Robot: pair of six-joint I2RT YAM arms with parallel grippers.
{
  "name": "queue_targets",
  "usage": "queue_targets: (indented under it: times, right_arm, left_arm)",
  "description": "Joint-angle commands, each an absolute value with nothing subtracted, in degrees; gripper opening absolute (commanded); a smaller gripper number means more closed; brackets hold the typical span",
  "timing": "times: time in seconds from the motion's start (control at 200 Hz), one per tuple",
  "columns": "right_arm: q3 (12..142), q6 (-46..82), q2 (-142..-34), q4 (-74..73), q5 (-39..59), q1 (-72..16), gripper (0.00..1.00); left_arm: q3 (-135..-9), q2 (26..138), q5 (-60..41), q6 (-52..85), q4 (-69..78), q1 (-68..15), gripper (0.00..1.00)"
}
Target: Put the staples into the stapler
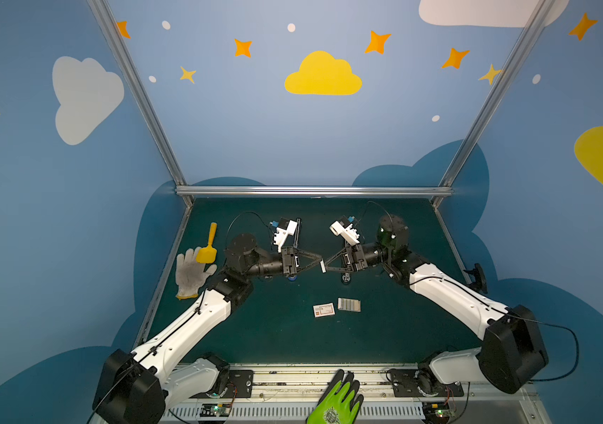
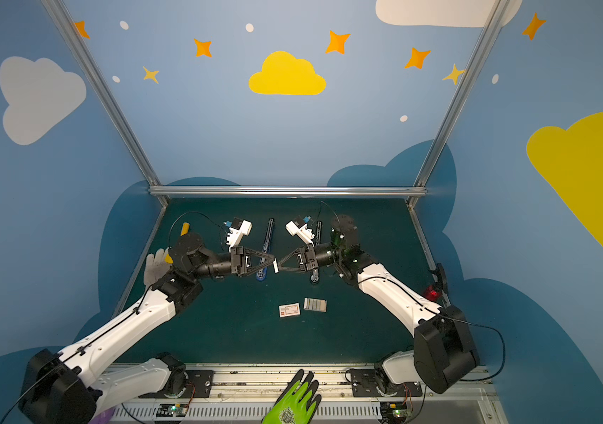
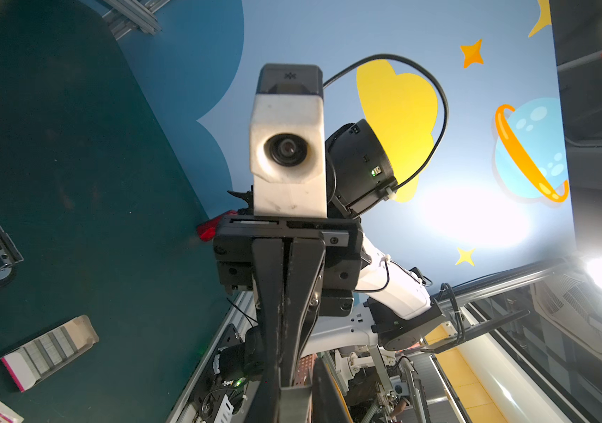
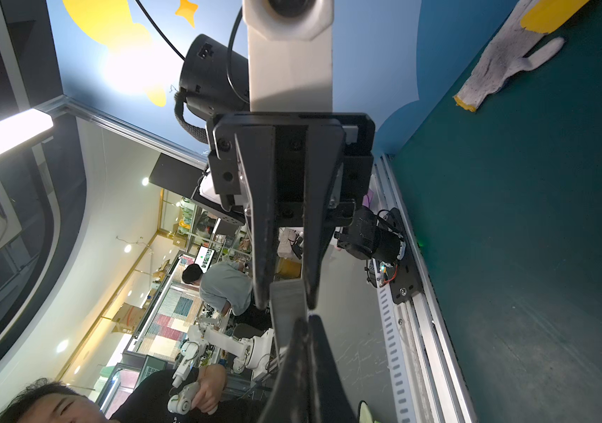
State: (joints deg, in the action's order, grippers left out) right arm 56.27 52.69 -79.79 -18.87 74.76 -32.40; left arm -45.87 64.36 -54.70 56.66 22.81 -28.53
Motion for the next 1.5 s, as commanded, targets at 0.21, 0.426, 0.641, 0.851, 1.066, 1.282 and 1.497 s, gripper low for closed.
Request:
queue_targets:
  times: [0.21,0.426,0.641,0.851,1.066,1.282,1.497]
  right_arm:
    - [55.5,53.4,-79.2,-20.4,74.9,-32.3,0.00]
    - [54.8,53.9,-78.5,-20.2,74.1,-31.2,0.15]
    - [54.2,54.0,-78.0,-19.8,73.8,-30.4,0.20]
    - [54.0,47.6,-76.1,-9.8,72.1,-27.6,0.22]
    - [57.6,31.2,-74.5,15.4,62.6,-26.0,0.22]
    - [57.0,24.9,-75.7,22.8,49.1,-26.6,0.21]
    - [59.3,19.9,-76.8,26.3,32.5,-32.2,0.29]
  left_arm:
    - [-46.8,63.1,-54.0,55.0,21.7,-28.8,0.12]
    - [-46.8,62.5,-52.8,53.8,19.7,-28.7,0.11]
    - [-46.6,62.3,-52.2,53.6,19.0,-28.3,0.10]
    - [-47.8,61.5,-47.4,49.4,8.9,-26.2,0.11]
    - [-50.3,63.3,-41.0,42.9,-4.8,-23.4,0.13]
    - [-57.0,70.0,-31.0,34.0,-18.6,-22.5,0.12]
    - [-66.6,81.0,-24.2,27.1,-26.1,-21.8,0.12]
